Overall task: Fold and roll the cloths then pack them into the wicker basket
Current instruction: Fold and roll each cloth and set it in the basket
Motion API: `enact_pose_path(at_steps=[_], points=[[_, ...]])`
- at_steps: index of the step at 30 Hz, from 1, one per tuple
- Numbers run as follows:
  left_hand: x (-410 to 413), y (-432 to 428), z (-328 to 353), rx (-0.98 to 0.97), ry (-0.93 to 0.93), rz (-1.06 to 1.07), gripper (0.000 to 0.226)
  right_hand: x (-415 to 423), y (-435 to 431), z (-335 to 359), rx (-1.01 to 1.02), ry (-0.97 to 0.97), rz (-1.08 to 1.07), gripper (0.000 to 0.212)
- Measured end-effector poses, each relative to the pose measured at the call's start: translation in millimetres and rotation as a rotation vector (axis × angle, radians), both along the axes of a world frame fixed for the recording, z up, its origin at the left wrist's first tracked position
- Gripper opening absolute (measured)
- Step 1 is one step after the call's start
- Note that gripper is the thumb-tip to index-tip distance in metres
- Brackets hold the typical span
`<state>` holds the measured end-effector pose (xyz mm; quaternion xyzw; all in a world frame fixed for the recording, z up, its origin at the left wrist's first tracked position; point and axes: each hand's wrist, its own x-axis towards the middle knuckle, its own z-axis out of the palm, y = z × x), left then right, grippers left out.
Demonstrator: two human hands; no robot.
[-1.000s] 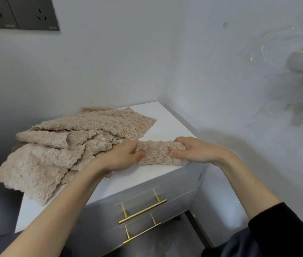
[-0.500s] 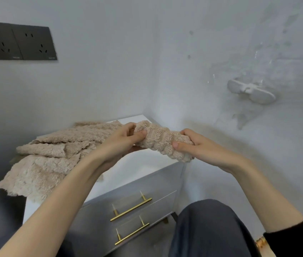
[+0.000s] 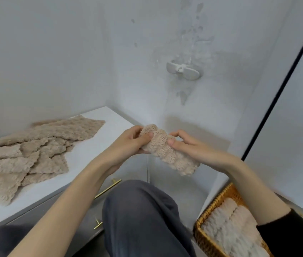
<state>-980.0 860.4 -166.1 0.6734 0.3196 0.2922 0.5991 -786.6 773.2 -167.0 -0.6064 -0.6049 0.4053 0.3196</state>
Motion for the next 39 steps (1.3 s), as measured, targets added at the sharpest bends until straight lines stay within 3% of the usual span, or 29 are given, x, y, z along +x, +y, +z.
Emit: enact_pose_path(at_steps=[12, 17, 23, 26, 29, 31, 35, 39], points=[[98, -67, -61, 0.156, 0.246, -0.229, 0.033, 72, -119, -95, -0.085, 0.216, -0.255, 0.035], [135, -84, -84, 0.206, 0.355, -0.344, 0.032, 125, -160, -162, -0.117, 0.446, -0.647, 0.049], [175, -91, -109, 0.222, 0.420, -0.448, 0.024, 187, -178, -241, -0.076, 0.633, -1.099, 0.031], [198, -95, -125, 0.211, 0.460, -0.502, 0.022, 217, -185, -278, -0.123, 0.609, -1.312, 0.035], [213, -97, -138, 0.204, 0.500, -0.531, 0.024, 238, -187, -303, -0.201, 0.580, -1.413, 0.017], [220, -98, -147, 0.193, 0.524, -0.538, 0.023, 252, -185, -321, -0.234, 0.572, -1.493, 0.024], [235, -99, -166, 0.164, 0.532, -0.541, 0.022, 272, -181, -359, -0.323, 0.473, -1.544, 0.036], [242, -98, -185, 0.151, 0.537, -0.551, 0.020, 278, -176, -393, -0.382, 0.327, -1.559, 0.033]])
